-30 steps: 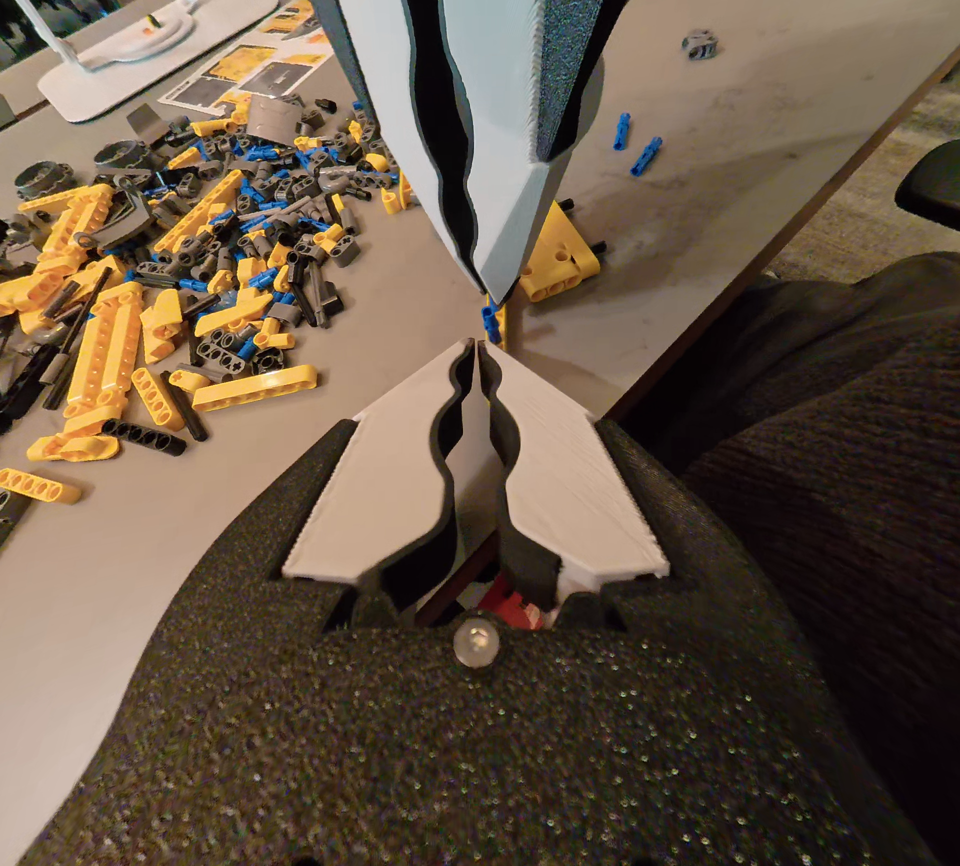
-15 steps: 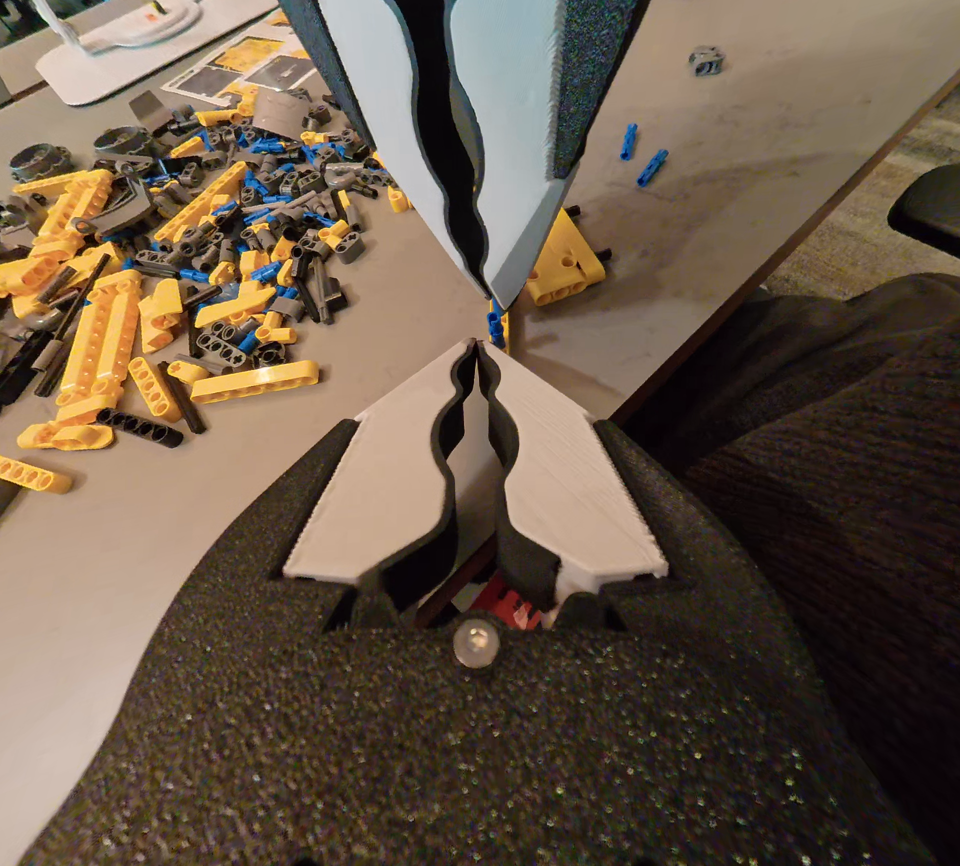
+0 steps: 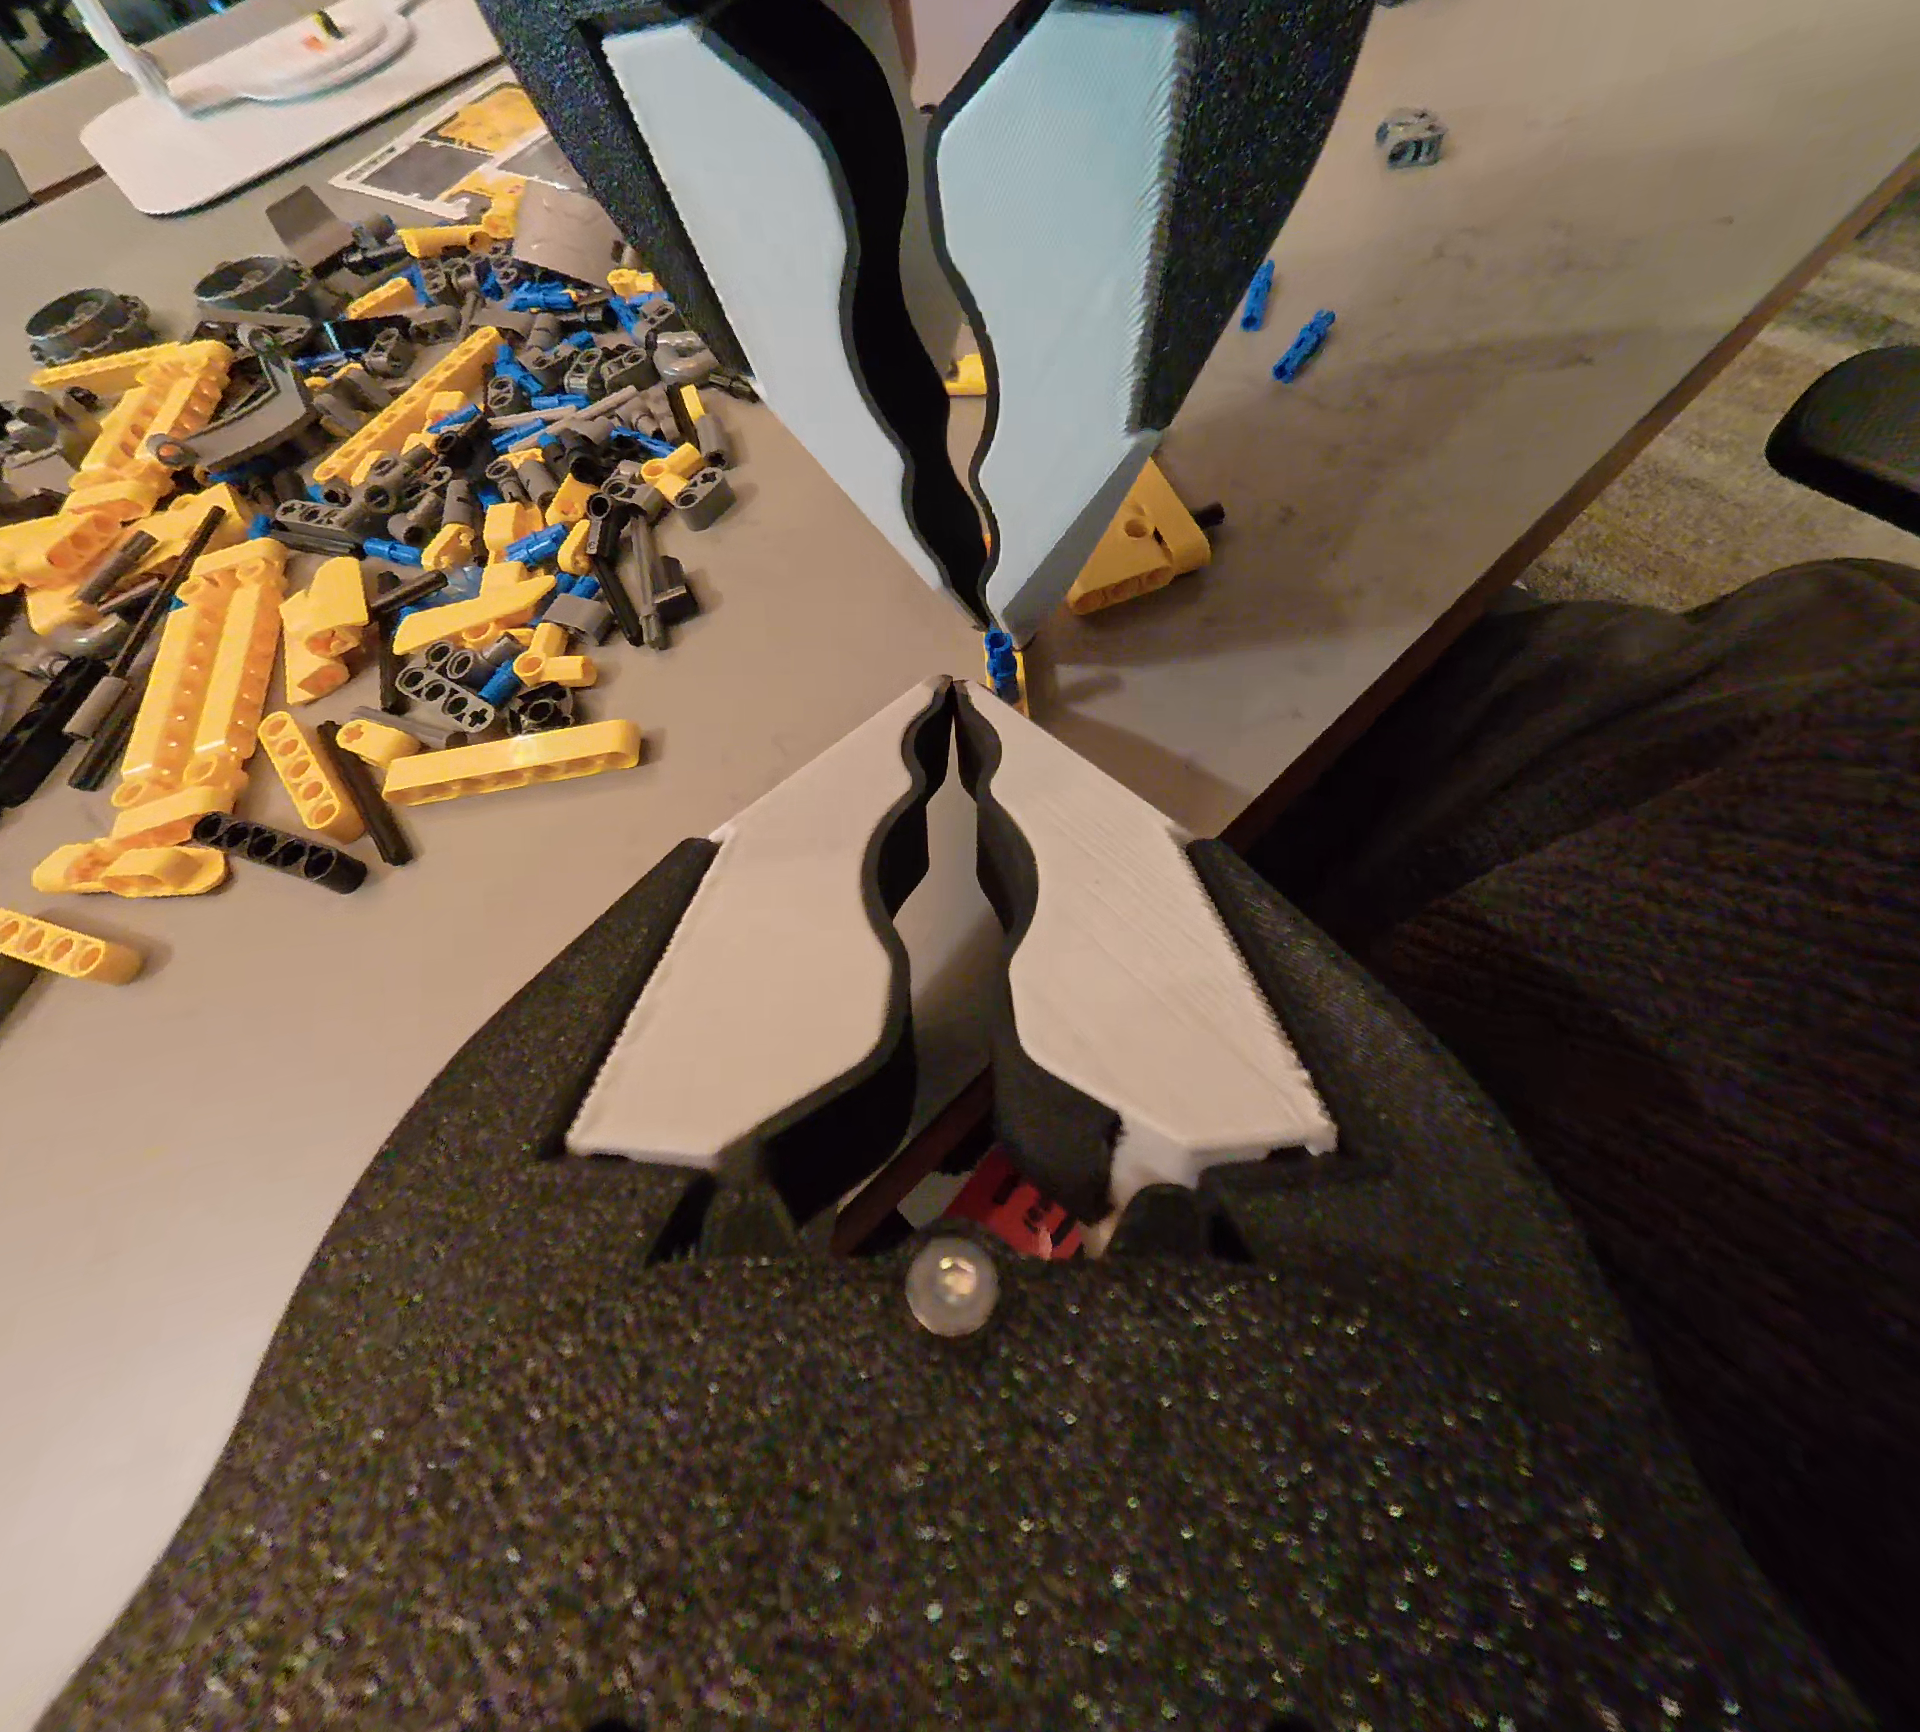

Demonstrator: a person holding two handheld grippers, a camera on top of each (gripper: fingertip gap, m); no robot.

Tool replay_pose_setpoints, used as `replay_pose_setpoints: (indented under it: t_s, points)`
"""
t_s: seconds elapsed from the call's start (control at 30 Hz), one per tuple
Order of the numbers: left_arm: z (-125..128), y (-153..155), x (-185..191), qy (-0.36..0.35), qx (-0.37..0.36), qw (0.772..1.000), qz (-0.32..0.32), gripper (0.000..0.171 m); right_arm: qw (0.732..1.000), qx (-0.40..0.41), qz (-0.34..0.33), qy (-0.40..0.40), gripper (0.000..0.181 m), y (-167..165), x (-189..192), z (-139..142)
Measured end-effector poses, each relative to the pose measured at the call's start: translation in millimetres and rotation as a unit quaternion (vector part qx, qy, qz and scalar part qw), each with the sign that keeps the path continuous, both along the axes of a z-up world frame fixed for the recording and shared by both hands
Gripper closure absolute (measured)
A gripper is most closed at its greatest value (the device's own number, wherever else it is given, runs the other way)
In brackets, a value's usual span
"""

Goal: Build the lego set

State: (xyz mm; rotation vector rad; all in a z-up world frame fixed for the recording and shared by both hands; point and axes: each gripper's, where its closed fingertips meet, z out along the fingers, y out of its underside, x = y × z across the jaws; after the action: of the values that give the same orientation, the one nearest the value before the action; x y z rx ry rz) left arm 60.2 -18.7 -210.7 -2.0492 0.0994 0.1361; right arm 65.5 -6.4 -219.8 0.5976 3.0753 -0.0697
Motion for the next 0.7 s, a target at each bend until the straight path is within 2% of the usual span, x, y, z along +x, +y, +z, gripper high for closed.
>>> replay_pose_setpoints:
  t_s: [0.2, 0.33, 0.53, 0.7]
  points:
    - [4.7, -2.8, -3.8, -0.019, 0.026, 0.999, 0.001, 0.171, 0.999, -0.026, -0.027, 0.025, 0.176, -1.2, -1.1, 0.8]
    - [12.8, -10.3, -21.0, -0.075, 0.053, 0.996, 0.02, 0.17, 0.994, -0.061, -0.064, 0.069, 0.175, -0.9, -1.1, 1.7]
    - [34.6, -19.8, -31.2, -0.206, 0.098, 0.974, 0.007, 0.168, 0.983, -0.086, -0.109, 0.118, 0.148, 7.3, 10.1, 5.8]
    - [37.4, -21.9, -30.8, -0.201, 0.086, 0.976, 0.002, 0.169, 0.975, -0.098, -0.109, 0.165, 0.144, 12.5, 7.0, 10.2]
